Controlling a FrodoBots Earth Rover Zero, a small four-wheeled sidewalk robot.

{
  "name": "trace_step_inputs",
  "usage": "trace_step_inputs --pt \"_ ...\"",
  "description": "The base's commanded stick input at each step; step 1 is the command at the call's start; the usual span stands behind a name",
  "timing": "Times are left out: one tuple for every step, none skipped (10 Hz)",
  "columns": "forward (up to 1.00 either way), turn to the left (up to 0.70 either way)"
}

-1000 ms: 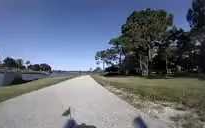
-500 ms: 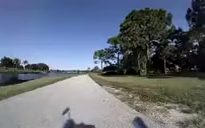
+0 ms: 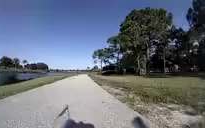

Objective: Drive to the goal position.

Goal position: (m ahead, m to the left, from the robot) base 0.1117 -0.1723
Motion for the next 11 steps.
trace_step_inputs --pt "0.00 0.70" --pt "0.00 0.70" --pt "0.00 0.70" --pt "0.00 0.70" --pt "0.00 0.70" --pt "0.00 0.70" --pt "0.00 0.70" --pt "0.00 0.70" --pt "0.00 0.70" --pt "0.00 0.63" --pt "0.00 0.00"
